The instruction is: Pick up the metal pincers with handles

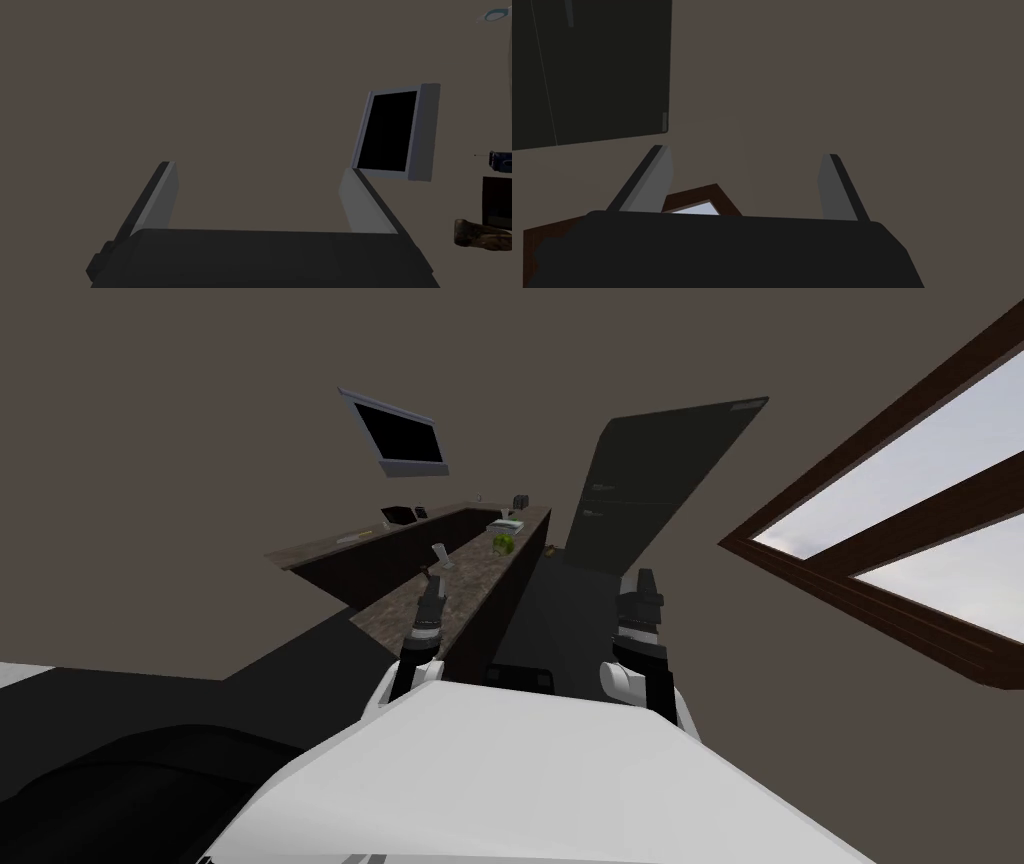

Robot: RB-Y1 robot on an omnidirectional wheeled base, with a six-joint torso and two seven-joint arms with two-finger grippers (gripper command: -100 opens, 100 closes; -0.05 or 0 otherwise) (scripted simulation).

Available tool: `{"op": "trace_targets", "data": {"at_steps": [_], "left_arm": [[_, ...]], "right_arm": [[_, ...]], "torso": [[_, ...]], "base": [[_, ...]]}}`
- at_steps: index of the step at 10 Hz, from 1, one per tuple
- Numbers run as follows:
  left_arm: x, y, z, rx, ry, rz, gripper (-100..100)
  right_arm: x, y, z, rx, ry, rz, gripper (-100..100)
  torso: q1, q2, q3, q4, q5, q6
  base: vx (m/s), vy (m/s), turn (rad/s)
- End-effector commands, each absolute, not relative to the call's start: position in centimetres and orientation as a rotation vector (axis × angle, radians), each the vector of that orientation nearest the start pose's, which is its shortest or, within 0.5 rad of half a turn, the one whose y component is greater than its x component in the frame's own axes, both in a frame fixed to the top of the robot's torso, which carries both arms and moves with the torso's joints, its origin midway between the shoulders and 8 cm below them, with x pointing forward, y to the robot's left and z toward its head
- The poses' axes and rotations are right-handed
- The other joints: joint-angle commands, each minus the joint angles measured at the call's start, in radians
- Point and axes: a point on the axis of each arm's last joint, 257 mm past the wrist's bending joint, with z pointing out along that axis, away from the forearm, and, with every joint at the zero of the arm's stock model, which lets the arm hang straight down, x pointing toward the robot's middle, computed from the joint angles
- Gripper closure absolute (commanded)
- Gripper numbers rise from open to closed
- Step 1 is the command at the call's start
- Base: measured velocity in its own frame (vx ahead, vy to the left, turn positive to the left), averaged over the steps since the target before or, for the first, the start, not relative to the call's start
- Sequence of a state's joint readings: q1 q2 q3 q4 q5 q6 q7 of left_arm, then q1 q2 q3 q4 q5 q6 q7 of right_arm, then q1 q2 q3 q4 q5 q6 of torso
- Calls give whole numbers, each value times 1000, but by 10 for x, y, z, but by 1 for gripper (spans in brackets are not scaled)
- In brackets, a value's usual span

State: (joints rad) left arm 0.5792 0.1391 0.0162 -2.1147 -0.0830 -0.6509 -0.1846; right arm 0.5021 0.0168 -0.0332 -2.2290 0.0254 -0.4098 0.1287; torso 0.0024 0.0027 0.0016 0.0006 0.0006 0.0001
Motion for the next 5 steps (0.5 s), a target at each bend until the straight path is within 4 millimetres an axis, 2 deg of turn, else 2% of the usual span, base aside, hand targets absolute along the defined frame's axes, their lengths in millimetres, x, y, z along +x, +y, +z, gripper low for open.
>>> {"op": "trace_targets", "data": {"at_steps": [1,3,4,5], "left_arm": [[341,284,-69,-478,931,-983,-100],[341,297,-96,-481,1000,-914,-100],[341,297,-96,-481,1000,-914,-100],[341,304,-110,-482,1035,-877,-100]], "right_arm": [[365,-296,-17,712,743,1100,0],[365,-296,-17,712,743,1100,0],[365,-296,-17,712,743,1100,0],[365,-296,-17,712,744,1100,0]], "torso": [[0,0,0,0,0,0],[0,0,0,0,0,0],[1,0,0,0,0,0],[0,-1,0,0,0,0]], "base": [[-38,30,-114],[-38,36,-130],[-28,22,-35],[-24,13,-80]]}}
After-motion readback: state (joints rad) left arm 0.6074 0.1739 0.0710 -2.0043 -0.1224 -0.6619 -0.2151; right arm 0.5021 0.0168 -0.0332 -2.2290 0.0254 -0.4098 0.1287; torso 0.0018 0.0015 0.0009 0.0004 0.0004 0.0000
